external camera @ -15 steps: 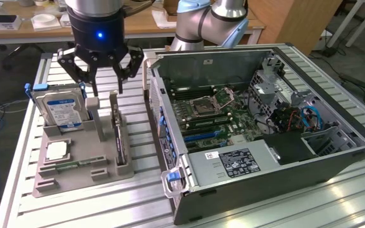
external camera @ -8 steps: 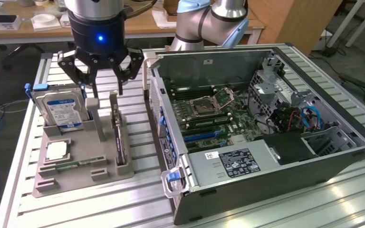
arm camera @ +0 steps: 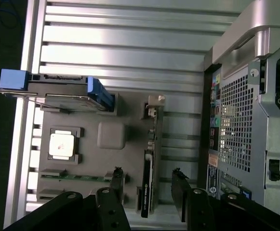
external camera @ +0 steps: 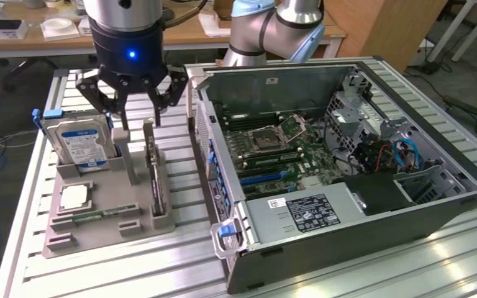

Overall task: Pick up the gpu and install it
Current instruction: 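Pick up the gpu and move the gpu toward the slot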

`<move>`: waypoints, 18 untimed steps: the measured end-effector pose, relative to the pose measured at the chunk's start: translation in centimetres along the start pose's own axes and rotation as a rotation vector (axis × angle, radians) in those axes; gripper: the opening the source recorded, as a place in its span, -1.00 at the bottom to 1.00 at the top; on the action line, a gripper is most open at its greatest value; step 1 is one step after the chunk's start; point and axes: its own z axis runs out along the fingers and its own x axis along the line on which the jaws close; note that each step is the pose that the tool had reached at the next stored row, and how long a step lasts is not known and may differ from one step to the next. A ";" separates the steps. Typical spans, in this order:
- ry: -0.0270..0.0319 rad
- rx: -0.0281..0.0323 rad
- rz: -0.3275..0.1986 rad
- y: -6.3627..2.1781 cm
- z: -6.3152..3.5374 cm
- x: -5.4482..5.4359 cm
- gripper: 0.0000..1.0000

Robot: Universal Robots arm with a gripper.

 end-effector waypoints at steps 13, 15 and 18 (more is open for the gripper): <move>0.0021 -0.0083 -0.008 -0.67 0.51 0.0 0.06; 0.0023 -0.0085 -0.009 -0.80 0.58 0.0 0.06; 0.0027 -0.0084 -0.009 -1.00 0.68 0.0 0.06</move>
